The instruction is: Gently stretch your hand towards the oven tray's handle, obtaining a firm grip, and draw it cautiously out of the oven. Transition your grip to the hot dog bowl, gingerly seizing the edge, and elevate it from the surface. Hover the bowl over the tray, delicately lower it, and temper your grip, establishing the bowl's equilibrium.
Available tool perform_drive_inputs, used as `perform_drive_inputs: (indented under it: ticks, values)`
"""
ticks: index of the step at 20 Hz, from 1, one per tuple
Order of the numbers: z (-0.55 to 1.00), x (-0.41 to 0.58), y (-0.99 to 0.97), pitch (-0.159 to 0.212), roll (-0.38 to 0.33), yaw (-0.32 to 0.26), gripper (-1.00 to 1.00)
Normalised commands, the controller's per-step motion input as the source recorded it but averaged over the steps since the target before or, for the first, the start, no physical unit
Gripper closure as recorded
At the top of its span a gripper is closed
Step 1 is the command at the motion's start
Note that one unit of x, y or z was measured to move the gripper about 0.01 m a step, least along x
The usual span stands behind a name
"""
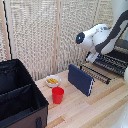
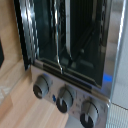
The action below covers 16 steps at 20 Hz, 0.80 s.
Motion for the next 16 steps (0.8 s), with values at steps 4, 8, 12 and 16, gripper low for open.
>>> perform_drive_inputs:
  ticks: [4,8,12,16]
  values:
    - [0.0,0.161,-0.45,-0.136,-0.058,0.069,-1.0]
    - [-0.16,0.106,-0.38,-0.123,-0.117,0.029,-1.0]
    - [-0.31,0.107,-0.42,-0.044,-0.104,0.008,-1.0]
    - [-0.3,0.144,-0.36,0.065,-0.145,0.02,-1.0]
